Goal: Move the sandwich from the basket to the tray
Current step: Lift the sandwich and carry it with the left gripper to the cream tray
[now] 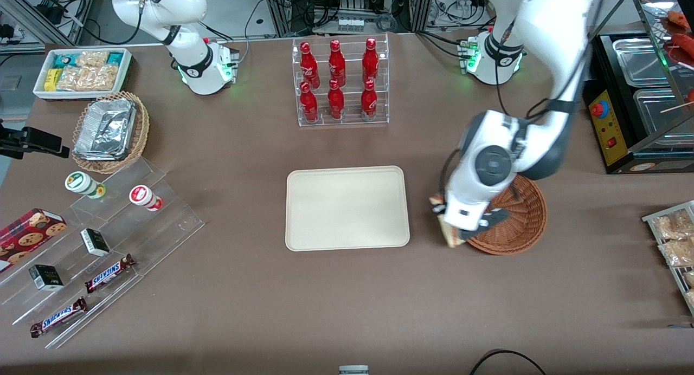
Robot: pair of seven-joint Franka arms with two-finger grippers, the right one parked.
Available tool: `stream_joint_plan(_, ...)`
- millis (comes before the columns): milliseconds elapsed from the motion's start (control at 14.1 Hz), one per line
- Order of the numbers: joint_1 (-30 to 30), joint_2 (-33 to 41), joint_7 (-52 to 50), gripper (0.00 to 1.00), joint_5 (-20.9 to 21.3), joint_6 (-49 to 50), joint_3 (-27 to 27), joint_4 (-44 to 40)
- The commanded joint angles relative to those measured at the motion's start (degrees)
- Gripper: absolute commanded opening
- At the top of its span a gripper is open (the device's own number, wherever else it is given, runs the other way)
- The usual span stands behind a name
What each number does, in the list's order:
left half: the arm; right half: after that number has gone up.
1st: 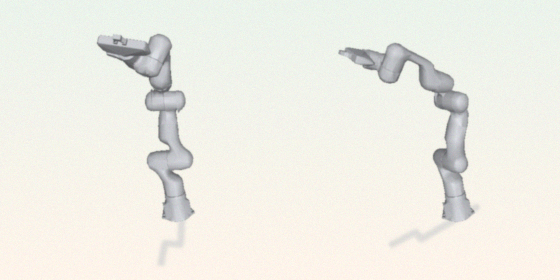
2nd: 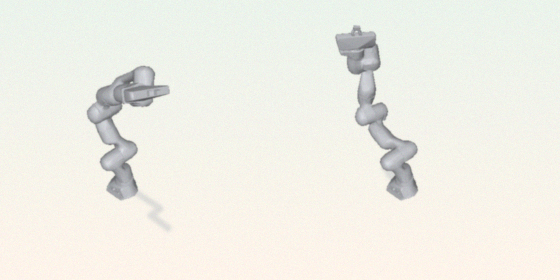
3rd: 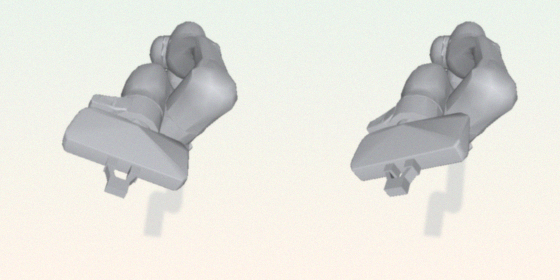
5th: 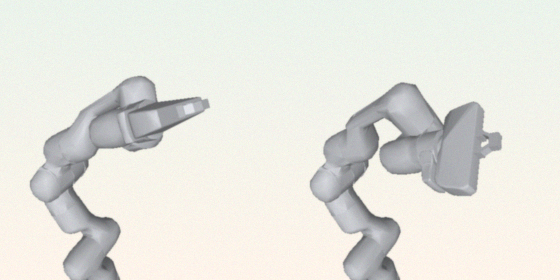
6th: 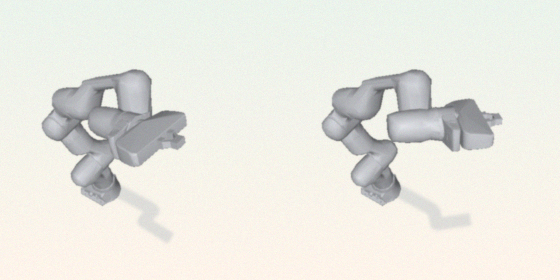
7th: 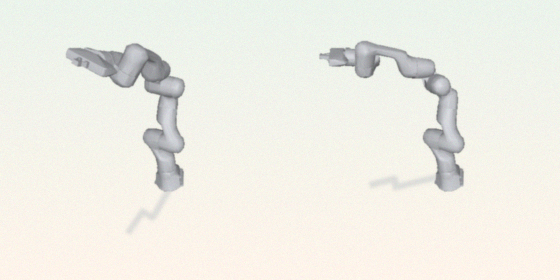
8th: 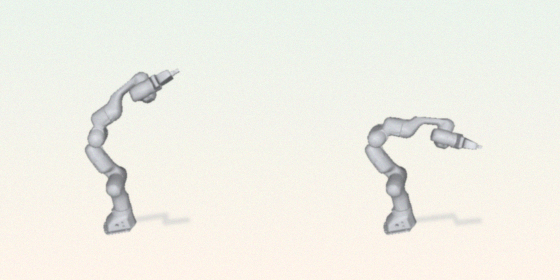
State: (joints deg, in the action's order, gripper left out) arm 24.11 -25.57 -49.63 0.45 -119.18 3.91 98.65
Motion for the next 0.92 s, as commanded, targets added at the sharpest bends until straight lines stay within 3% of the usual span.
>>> stream_joint_plan(0, 4.7, -5.2, 3.5, 0.0, 0.1, 1.0, -0.4, -7.3)
stream_joint_plan(213, 10.9, -10.4, -1.9, 0.0, 0.3, 1.1, -0.4, -14.0)
stream_joint_plan(850, 20.4, -22.7, -13.3, 0.0, 1.2, 1.4, -0.7, -28.2)
